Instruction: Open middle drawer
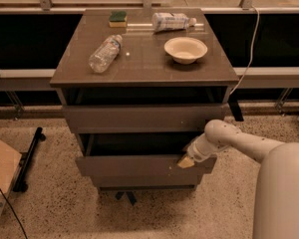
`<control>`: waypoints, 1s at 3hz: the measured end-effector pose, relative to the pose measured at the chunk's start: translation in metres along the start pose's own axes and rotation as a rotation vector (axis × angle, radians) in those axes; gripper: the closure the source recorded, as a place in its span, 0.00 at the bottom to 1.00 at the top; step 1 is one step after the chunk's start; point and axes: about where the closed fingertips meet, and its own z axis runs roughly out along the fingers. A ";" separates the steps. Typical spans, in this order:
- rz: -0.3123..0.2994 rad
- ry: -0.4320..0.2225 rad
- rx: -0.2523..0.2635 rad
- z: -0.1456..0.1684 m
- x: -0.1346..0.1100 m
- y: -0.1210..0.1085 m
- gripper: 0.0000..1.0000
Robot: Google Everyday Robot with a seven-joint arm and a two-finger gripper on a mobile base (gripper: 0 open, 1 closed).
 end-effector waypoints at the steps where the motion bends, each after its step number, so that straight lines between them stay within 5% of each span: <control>1: -0.108 0.096 -0.088 0.000 0.009 0.028 0.15; 2: -0.250 0.221 -0.196 -0.013 0.029 0.068 0.00; 3: -0.303 0.279 -0.248 -0.020 0.041 0.087 0.00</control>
Offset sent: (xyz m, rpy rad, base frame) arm -0.1059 -0.0176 0.0080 -0.2692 0.1646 0.4538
